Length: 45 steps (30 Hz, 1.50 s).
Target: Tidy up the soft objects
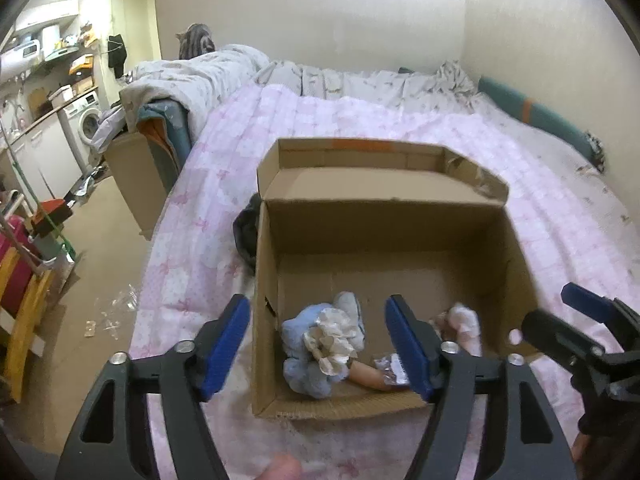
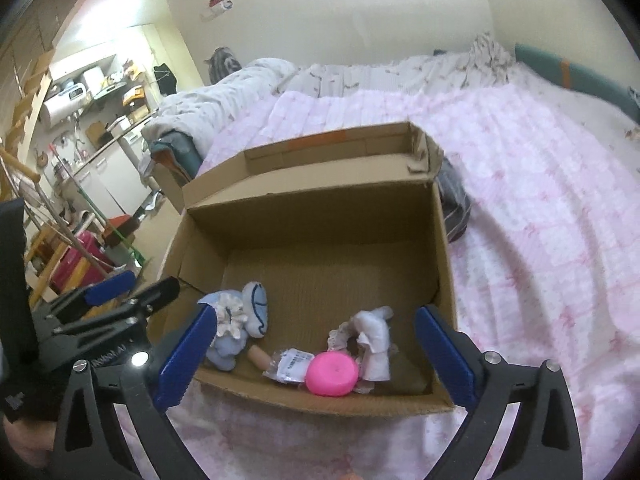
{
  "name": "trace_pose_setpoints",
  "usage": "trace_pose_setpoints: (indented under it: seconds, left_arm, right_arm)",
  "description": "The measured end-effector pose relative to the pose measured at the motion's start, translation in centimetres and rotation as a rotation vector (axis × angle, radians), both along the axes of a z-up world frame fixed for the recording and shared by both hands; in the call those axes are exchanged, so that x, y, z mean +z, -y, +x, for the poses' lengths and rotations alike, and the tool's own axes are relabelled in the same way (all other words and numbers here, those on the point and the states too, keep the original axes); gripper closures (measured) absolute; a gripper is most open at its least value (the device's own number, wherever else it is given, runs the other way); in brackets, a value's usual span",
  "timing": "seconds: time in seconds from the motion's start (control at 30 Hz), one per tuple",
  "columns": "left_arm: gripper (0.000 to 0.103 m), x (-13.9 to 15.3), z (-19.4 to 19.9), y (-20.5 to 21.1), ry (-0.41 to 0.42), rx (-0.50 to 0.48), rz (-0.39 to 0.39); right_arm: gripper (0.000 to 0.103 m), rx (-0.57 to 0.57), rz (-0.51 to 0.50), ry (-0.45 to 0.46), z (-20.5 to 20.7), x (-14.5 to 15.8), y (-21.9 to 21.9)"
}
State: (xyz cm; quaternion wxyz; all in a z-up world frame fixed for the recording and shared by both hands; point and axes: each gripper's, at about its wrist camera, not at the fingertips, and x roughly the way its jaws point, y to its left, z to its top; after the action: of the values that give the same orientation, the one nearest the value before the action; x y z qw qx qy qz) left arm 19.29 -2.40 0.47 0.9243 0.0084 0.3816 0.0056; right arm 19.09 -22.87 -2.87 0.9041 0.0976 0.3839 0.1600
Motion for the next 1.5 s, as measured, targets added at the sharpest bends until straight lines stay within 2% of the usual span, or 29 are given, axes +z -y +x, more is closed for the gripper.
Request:
trace_pose_setpoints:
  seconds: [0.2,0.37,0.6,0.7,0.83,1.0,1.1,1.27,1.5]
  left_arm:
    - [0.01,2.4,-3.6,-2.0,0.047,0.013,-0.067]
    - [0.001,2.9,-7.5,-3.7,0.066,0.036,-0.075]
    - [0.001,2.5,-11.3,-4.1,0.086,0.032,-0.046]
    - [0.001,2.1,-12.1,-3.7,0.093,0.014,-0.048]
    - [0.001,1.5,-11.9,-3.7,0.086,0.005,-0.065]
    - [0.001,0.4,-10.8,-4.3,0.043,0.058,-0.088]
    - [0.001,0.3,-10.8,-4.3,0.04,0.043,-0.112]
    - [0.001,0.0,-10.8,-3.1,0.038,0.008,-0.08]
    - [0.001,0.0,-10.7,-2.9,0.037,0.0,-0.076]
  right_arm:
    - [0.0,-0.016,-0.031,0.068,-2.9,2.8,0.2]
    - [0.0,-0.05,-0.037,0.103,-6.3,3.7,0.4]
    - [0.0,-0.079,-0.084,0.128,-10.7,3.1,0.0]
    - [0.0,-0.074,-0.11,0.127,-11.3,2.5,-0.6]
    - [0.0,-0.066,-0.101,0.099,-11.0,1.9,-0.9]
    - [0.0,-0.087,-0.082,0.048,-10.2,0.8,-0.5]
    - [0.0,-0.097,-0.09,0.04,-10.2,0.5,-0.5]
    - [0.0,-0.106,-0.098,0.03,-9.9,0.2,-0.5]
    - [0.0,-0.109,-0.105,0.022,-9.4,0.0,-0.6]
